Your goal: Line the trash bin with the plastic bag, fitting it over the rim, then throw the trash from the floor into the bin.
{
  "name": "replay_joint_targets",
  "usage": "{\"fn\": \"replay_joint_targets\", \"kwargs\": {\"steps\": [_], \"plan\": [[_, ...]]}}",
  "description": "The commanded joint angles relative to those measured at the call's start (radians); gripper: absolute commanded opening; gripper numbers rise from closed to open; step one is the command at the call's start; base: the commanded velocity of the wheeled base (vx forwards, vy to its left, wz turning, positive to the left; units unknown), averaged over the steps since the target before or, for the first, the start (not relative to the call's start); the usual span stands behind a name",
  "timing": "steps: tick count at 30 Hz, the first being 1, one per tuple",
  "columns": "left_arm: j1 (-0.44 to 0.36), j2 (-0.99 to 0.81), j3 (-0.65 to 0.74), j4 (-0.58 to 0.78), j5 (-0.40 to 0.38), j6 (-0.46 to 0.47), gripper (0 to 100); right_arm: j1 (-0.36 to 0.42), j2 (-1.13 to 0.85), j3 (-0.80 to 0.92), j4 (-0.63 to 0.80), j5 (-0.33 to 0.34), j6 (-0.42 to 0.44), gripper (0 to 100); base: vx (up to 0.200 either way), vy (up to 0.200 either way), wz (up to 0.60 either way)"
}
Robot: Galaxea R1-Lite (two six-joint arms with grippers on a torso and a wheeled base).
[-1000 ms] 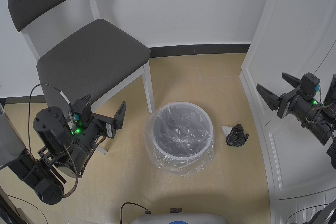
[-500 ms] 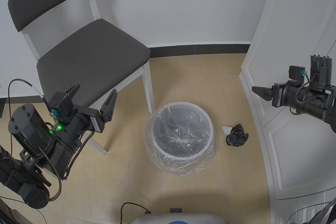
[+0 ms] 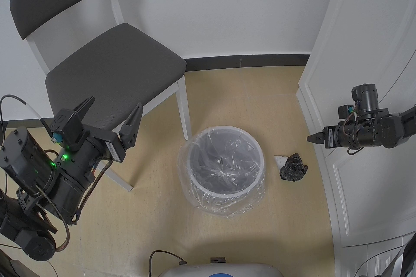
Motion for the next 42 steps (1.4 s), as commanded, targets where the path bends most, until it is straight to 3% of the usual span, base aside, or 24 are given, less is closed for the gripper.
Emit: {"fn": "replay_joint_targets", "kwargs": {"steps": [1,14,25,33,38,42], "plan": [[-0.003,0.004,0.0,0.0,-0.001,0.001,100,-0.029,0.157,-0.034,0.007,0.003,-0.042,100,0.0,0.0,0.0],[-0.009,0.007,0.014,0.0,-0.003,0.014,100,-0.03,0.468,-0.168,-0.013,0.0,-0.033,100,0.0,0.0,0.0],[-0.011,0.012,0.022,0.0,-0.003,0.017,100,-0.044,0.627,-0.211,-0.205,-0.008,0.005,100,0.0,0.0,0.0],[-0.011,0.012,0.023,0.0,-0.003,0.018,100,-0.044,0.658,-0.262,-0.215,-0.008,0.073,100,0.0,0.0,0.0],[-0.011,0.007,0.029,0.0,-0.001,0.018,100,-0.03,0.752,-0.409,-0.205,-0.094,0.215,100,0.0,0.0,0.0],[-0.02,0.007,0.031,0.0,-0.001,0.018,100,-0.023,0.801,-0.484,-0.205,-0.109,0.287,100,0.0,0.0,0.0]]}}
